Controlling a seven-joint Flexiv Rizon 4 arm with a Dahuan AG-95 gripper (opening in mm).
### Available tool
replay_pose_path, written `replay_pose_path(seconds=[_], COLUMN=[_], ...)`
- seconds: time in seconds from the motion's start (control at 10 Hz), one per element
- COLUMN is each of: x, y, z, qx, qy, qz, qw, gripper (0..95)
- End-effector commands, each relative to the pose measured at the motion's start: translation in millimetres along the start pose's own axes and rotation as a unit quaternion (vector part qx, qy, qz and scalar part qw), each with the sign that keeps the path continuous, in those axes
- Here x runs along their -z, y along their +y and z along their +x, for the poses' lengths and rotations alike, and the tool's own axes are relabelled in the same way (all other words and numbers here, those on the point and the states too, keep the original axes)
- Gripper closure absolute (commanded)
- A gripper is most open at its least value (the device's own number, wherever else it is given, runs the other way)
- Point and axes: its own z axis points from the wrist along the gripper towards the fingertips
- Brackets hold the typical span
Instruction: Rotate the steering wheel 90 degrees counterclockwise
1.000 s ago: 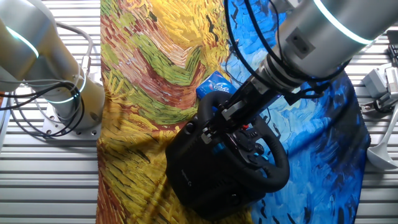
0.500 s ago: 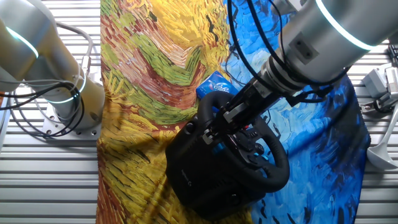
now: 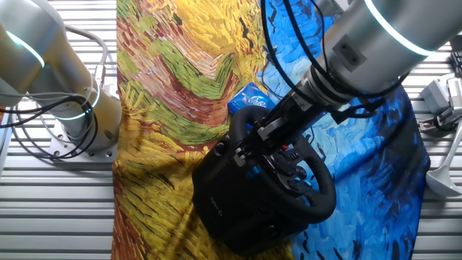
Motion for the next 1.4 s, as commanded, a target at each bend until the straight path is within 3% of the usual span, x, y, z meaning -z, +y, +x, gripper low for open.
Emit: replay_pose_path(seconds=[0.1, 0.7, 1.4], x=[-1.3, -6.2, -7.8], y=[1.2, 7.3, 10.6], z=[0.5, 4.8, 16.2], qx=[-0.005, -0.009, -0.011], qy=[0.002, 0.011, 0.005], qz=[0.001, 0.006, 0.005], qw=[1.0000, 0.9999, 0.9999], gripper=[38.0, 38.0, 38.0])
